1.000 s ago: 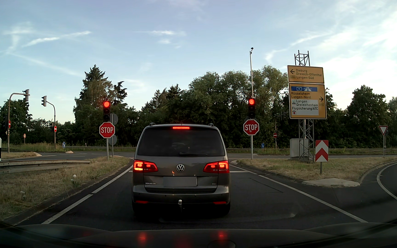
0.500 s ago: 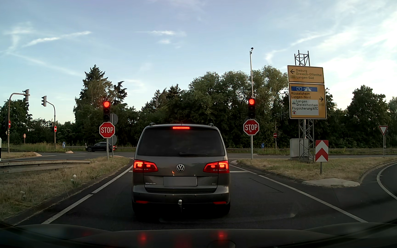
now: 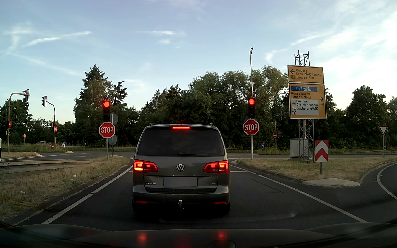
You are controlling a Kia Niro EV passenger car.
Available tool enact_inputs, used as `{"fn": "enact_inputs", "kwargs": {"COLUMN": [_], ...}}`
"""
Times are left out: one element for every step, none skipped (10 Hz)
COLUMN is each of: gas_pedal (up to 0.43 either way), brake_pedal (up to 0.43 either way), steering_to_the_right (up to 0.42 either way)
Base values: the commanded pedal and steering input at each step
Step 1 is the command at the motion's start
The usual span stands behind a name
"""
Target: Follow the waypoints while adhering to traffic rules and regulations
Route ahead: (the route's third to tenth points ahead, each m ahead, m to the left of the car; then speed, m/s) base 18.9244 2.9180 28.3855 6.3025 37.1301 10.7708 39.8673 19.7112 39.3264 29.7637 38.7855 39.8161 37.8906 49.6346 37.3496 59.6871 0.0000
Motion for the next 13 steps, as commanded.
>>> {"fn": "enact_inputs", "kwargs": {"gas_pedal": [0.000, 0.000, 0.000, 0.000, 0.000, 0.000, 0.000, 0.000, 0.000, 0.000, 0.000, 0.000, 0.000], "brake_pedal": [0.384, 0.384, 0.390, 0.384, 0.384, 0.390, 0.384, 0.384, 0.390, 0.384, 0.384, 0.390, 0.384], "steering_to_the_right": [-0.010, -0.010, -0.010, -0.010, -0.010, -0.010, -0.010, -0.010, -0.010, -0.010, -0.010, -0.010, -0.010]}}
